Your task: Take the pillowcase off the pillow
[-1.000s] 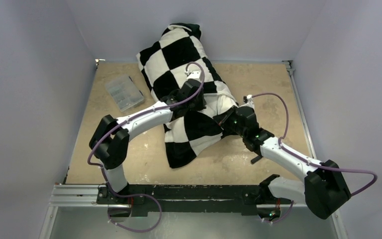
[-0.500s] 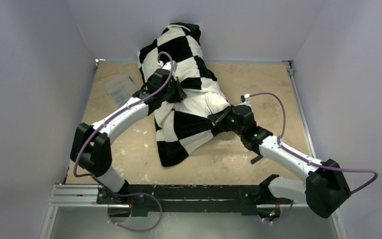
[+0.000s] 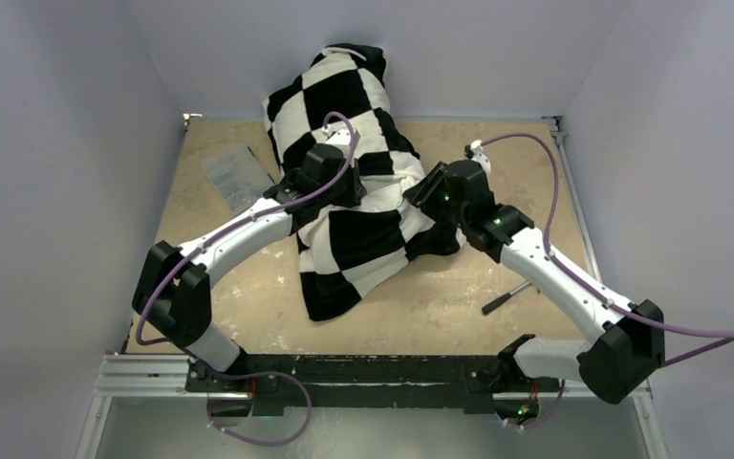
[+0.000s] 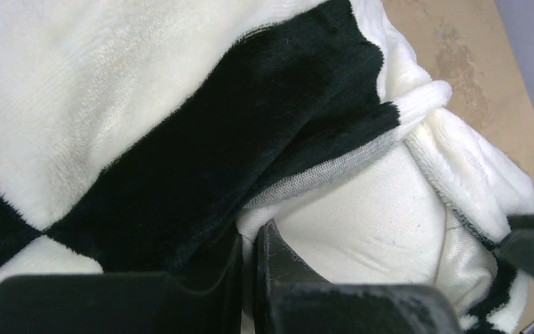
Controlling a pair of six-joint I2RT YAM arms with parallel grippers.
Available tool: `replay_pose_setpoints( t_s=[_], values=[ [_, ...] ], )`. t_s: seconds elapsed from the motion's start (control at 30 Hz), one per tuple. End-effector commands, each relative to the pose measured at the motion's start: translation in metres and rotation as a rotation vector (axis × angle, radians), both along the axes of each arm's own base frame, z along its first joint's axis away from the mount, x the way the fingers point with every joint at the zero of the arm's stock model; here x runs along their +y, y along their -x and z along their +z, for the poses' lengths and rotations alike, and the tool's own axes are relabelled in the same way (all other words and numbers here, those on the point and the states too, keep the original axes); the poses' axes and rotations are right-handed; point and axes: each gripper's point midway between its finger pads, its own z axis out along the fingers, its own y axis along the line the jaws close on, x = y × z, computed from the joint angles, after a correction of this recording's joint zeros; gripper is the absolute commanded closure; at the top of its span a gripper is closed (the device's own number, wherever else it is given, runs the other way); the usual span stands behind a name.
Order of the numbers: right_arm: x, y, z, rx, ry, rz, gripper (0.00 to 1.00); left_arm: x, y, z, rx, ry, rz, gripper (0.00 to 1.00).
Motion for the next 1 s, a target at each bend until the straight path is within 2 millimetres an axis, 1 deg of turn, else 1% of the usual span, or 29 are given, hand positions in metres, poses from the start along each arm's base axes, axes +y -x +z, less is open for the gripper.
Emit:
replay_pose_setpoints(
  t_s=[0.0, 0.1, 0.23, 0.3, 0.4, 0.5, 0.63, 0.73, 0.8, 0.9, 0.97],
  values=[
    [-0.025, -0.011, 0.001, 0.044, 0.137, -0.104, 0.53, 0.022, -0.003, -0.008, -0.041, -0.144, 0.012, 1.0],
    [-0.025, -0.018, 0.004, 0.062, 0.158, -0.121, 0.49, 0.02, 0.0, -0.014, -0.049, -0.148, -0.001, 1.0],
    [-0.014, -0.03, 0.021, 0.056, 0.149, -0.108, 0.44, 0.021, 0.003, -0.024, -0.042, -0.151, -0.007, 1.0],
    [-0.012, -0.034, 0.021, 0.07, 0.159, -0.108, 0.44, 0.02, 0.004, -0.024, -0.039, -0.151, -0.013, 1.0],
    [-0.011, -0.034, 0.008, 0.103, 0.188, -0.099, 0.43, 0.02, 0.004, -0.02, -0.048, -0.148, -0.013, 1.0],
    [-0.009, -0.026, -0.005, 0.136, 0.187, -0.073, 0.43, 0.021, 0.004, -0.02, -0.045, -0.148, -0.012, 1.0],
    [-0.012, -0.015, -0.019, 0.166, 0.202, -0.054, 0.45, 0.021, 0.003, -0.022, -0.04, -0.159, -0.008, 1.0],
    [-0.015, -0.01, -0.031, 0.189, 0.222, -0.048, 0.5, 0.021, 0.002, -0.024, -0.036, -0.164, -0.008, 1.0],
    [-0.018, -0.006, -0.043, 0.211, 0.245, -0.044, 0.53, 0.021, 0.002, -0.024, -0.033, -0.166, -0.009, 1.0],
    [-0.021, -0.003, -0.055, 0.234, 0.263, -0.049, 0.55, 0.022, 0.002, -0.025, -0.029, -0.174, -0.006, 1.0],
    [-0.025, -0.001, -0.063, 0.249, 0.276, -0.057, 0.62, 0.023, 0.001, -0.025, -0.031, -0.177, -0.005, 1.0]
  ],
)
